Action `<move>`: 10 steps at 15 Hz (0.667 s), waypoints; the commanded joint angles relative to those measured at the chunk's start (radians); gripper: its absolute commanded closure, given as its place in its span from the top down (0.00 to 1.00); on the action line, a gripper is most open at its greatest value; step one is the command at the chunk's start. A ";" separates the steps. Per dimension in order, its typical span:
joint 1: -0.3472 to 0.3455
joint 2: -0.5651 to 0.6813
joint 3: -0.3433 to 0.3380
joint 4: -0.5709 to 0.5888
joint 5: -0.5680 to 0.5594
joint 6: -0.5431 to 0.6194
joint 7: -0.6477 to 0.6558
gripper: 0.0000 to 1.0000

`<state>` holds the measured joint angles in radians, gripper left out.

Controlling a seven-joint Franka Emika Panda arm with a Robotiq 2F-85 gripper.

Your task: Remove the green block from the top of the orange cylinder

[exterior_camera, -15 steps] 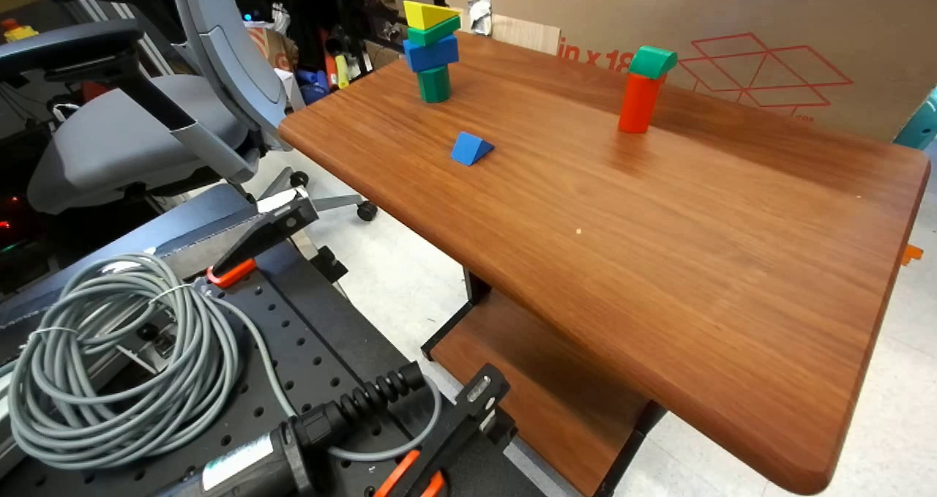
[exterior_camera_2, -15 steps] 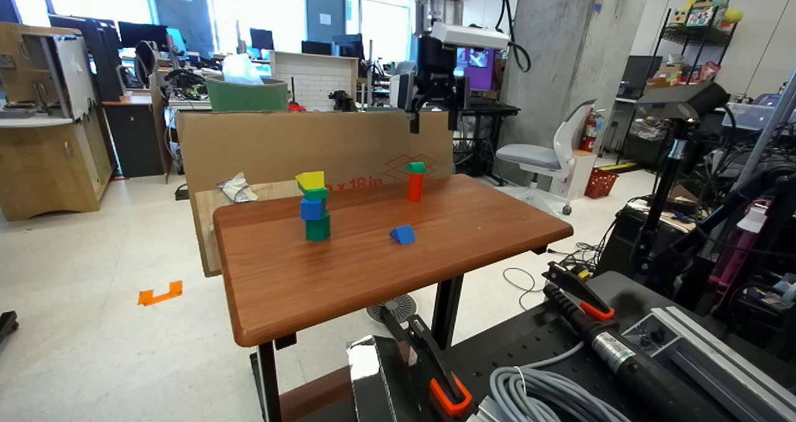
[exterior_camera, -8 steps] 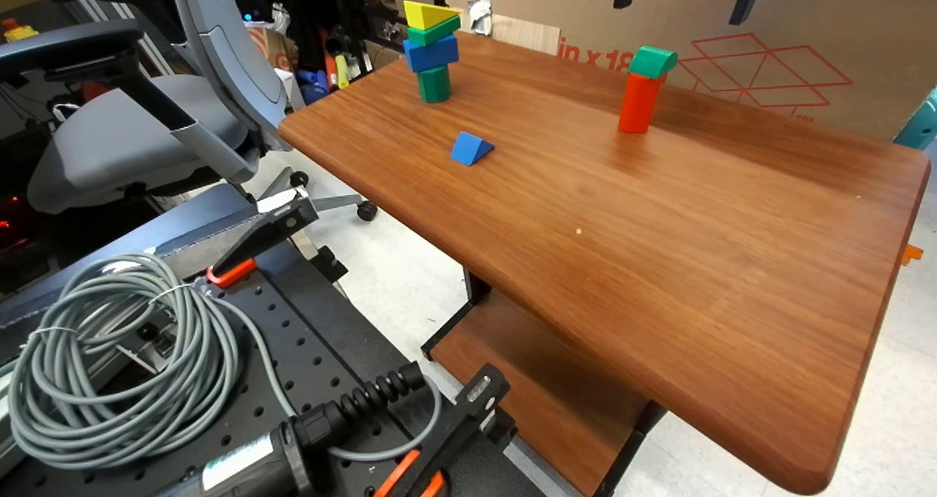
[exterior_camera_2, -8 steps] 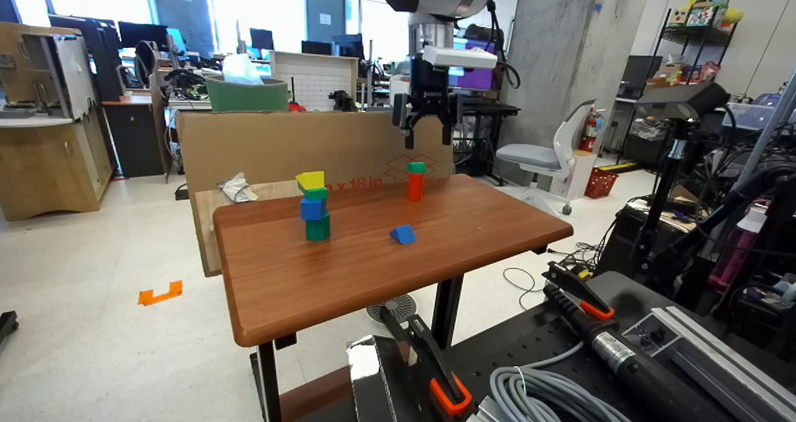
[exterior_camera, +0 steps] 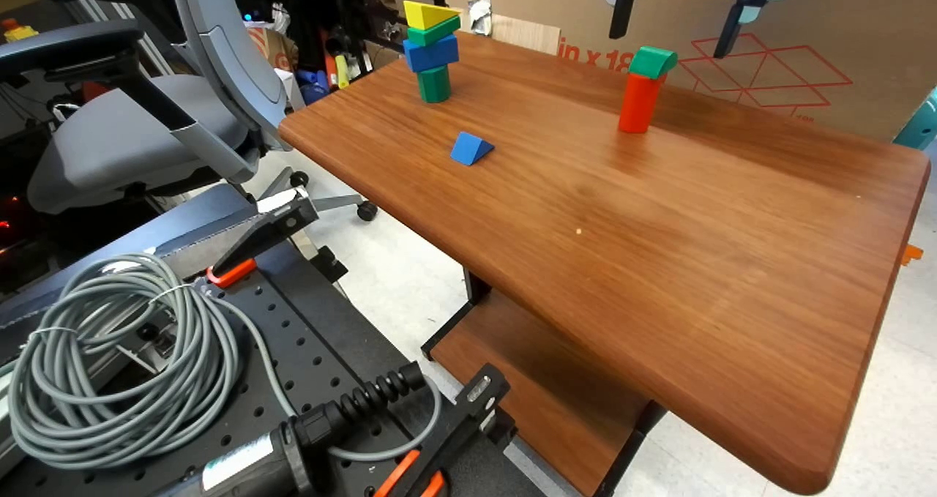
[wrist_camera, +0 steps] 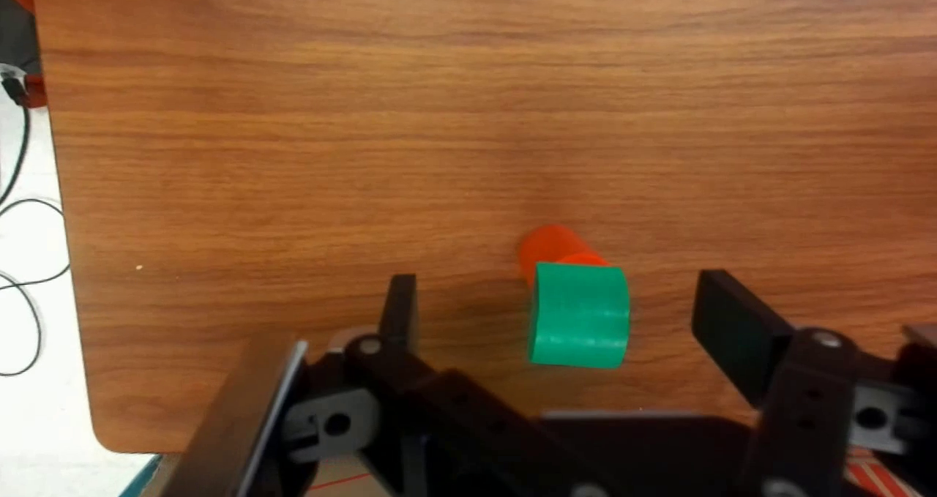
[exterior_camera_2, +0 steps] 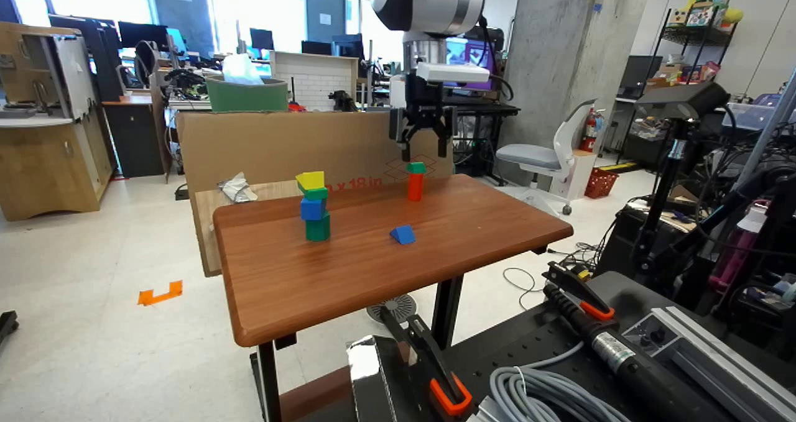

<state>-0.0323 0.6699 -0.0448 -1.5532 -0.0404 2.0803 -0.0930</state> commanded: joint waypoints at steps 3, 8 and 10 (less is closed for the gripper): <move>0.014 0.042 -0.002 0.071 -0.027 -0.053 0.030 0.49; 0.021 0.039 -0.004 0.072 -0.042 -0.052 0.031 0.12; 0.022 0.027 -0.003 0.061 -0.046 -0.048 0.027 0.08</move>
<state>-0.0193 0.6924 -0.0448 -1.5180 -0.0560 2.0607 -0.0827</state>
